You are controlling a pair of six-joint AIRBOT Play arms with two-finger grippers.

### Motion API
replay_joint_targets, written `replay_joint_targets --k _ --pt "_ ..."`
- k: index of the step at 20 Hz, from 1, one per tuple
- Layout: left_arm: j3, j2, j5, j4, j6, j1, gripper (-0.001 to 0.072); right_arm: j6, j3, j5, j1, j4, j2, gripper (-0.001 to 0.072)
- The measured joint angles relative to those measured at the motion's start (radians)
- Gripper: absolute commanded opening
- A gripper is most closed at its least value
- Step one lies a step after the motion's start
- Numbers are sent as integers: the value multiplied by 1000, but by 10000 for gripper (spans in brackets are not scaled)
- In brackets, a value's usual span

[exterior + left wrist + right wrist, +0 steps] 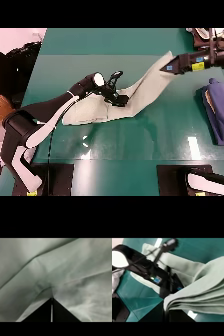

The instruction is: Fold the shirts.

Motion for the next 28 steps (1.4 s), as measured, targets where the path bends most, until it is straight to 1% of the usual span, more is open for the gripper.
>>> replay_joint_targets --k 5,8,10,14,18,19,20,22,23,24,25,26,28 --pt "9 -3 -22 3 0 8 21 9 141 0 156 2 -80 12" --pt "30 17 -57 20 0 53 21 10 200 -8 239 2 -127 12" --pt "37 65 -82 53 0 101 22 12 227 -40 302 4 -156 12" --pt "43 222 -141 211 0 254 22 12 253 -174 437 5 -219 12" --pt "45 406 -190 394 0 449 23 12 259 -379 599 6 -323 17" --pt "45 449 -197 422 0 496 23 11 261 -446 645 9 -358 40" --pt "45 484 -203 444 0 541 23 7 262 -513 689 13 -393 172" --pt "45 539 -209 475 0 616 23 -11 280 -626 763 37 -462 480" --pt "45 555 -213 483 0 644 22 -21 302 -667 795 48 -500 514" --pt "45 568 -220 489 0 664 23 -32 327 -682 819 55 -535 510" --pt "45 579 -225 491 0 679 23 -39 358 -681 834 60 -568 480" --pt "45 586 -229 491 0 690 23 -43 389 -655 837 65 -592 409" --pt "45 594 -236 482 0 706 23 -48 418 -557 824 69 -610 406"
